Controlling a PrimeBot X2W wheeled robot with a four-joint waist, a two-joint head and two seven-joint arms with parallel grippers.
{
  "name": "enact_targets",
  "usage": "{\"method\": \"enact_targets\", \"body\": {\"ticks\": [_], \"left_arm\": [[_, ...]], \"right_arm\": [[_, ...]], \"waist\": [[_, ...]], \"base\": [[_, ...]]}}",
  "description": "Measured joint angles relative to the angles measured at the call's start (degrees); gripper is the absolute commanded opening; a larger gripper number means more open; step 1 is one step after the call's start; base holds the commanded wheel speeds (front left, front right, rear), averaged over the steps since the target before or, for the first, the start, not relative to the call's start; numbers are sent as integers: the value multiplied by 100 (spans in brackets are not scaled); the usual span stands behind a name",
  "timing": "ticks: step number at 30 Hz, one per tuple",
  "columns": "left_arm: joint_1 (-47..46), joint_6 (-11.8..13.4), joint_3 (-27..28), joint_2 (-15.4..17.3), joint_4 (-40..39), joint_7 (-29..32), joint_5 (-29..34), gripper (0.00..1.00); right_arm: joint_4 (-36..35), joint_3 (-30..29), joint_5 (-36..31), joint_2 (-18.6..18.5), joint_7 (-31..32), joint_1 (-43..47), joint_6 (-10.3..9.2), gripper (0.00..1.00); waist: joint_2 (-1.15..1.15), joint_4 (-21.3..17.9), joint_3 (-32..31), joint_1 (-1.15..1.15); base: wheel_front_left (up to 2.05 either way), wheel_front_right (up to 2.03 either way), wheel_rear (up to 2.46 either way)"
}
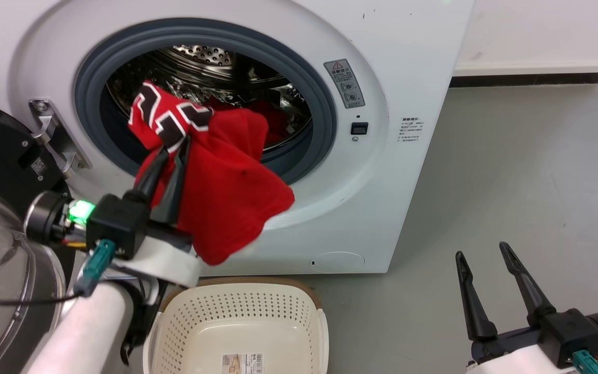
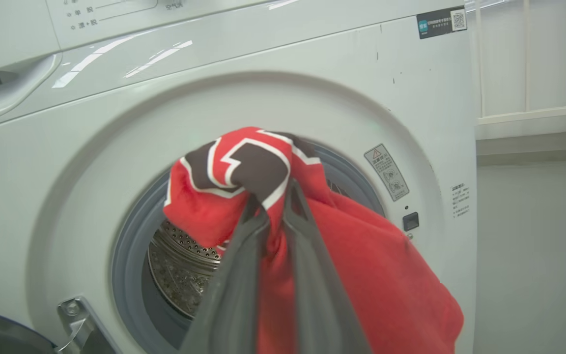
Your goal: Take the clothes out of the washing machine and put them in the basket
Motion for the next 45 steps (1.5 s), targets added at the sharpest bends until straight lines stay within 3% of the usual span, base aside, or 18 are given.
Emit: {"method": "enact_targets", "body": {"ticks": [9,19,28,36,45], "left_arm": [[759,45,-188,79,-477,244,-127,0],[1204,-101,-397,-141,390,-12,-481,0],[928,-388,-413,-391,2147,-425,-687,0],[-90,-716,-482,-701,4095,-590,-678,0],[-1377,-923,-791,-924,6087,-523,-439,0]], "right_arm": [[-1,4,-32,0,1,23,0,100],[-99,43,-59,1,1,-236,0,100],[-232,-30,-83,-1,1,-765,0,100],[-354,-46,-23,-1,0,-1270,0,100],[-471,-65,105,-1,1,-1753,0,100]], "waist": [[0,41,26,1],[0,-81,530,2],[0,-270,1428,2],[0,-472,2387,2],[0,-704,3388,3]], "base": [[0,0,0],[0,0,0],[0,0,0],[0,0,0],[0,0,0]]}}
